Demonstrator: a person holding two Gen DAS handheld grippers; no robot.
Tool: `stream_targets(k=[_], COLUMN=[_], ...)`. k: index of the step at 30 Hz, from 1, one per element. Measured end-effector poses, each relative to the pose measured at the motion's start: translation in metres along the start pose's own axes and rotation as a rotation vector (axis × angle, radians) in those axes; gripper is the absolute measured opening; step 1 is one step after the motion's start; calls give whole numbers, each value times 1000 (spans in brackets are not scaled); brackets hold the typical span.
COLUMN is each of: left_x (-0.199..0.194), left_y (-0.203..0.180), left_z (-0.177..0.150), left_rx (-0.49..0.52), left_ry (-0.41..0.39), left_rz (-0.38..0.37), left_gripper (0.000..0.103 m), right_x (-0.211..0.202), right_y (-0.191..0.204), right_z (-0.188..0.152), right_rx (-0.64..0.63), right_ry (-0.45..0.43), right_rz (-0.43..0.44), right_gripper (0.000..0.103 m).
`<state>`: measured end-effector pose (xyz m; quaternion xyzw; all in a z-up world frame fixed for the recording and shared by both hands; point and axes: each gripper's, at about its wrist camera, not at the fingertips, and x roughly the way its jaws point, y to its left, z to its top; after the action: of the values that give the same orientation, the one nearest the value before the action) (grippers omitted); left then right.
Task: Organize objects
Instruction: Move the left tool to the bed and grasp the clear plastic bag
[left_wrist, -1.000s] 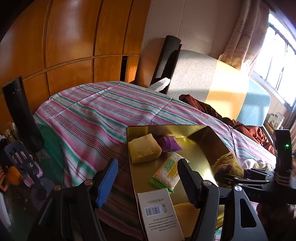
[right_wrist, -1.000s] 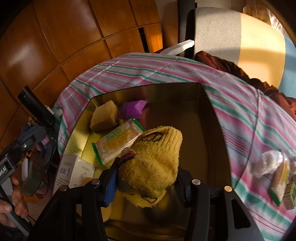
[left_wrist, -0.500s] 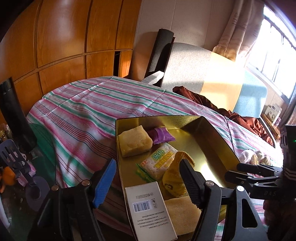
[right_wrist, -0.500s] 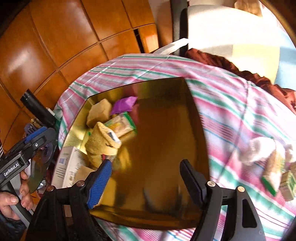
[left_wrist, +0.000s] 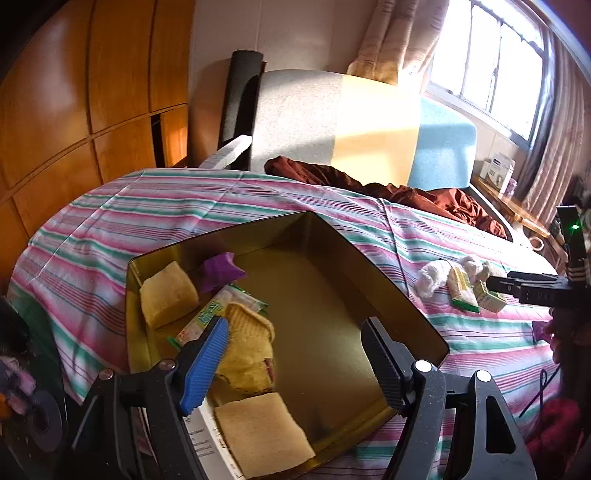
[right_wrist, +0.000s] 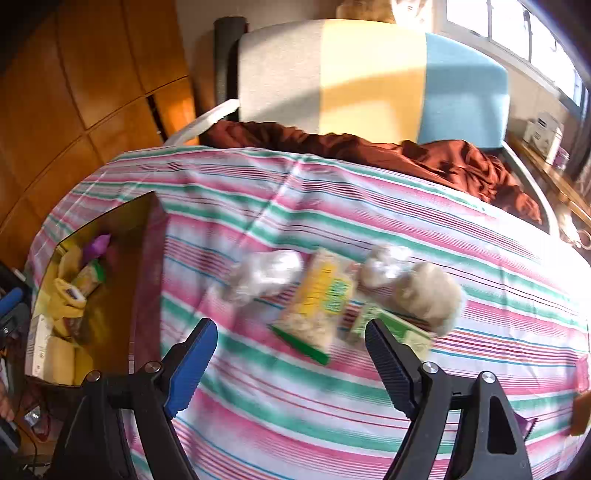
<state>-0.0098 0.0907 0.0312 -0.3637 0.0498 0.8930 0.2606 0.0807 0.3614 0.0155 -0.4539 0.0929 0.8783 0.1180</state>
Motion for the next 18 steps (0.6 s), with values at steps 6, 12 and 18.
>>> stream_targets(k=[6, 12, 18], left_x=[16, 48, 89], left_y=[-51, -109, -164], left_z=[15, 31, 47], left_rx=[124, 230, 365], left_ry=[13, 55, 102], left_rz=[-43, -100, -121], left_gripper=[76, 76, 73], right_x=[12, 15, 16], right_y=[-95, -124, -120], right_z=[-12, -15, -15], right_rx=[254, 375, 352], right_ry=[-3, 35, 43], right_rz=[-116, -135, -134], right_gripper=[84, 84, 84])
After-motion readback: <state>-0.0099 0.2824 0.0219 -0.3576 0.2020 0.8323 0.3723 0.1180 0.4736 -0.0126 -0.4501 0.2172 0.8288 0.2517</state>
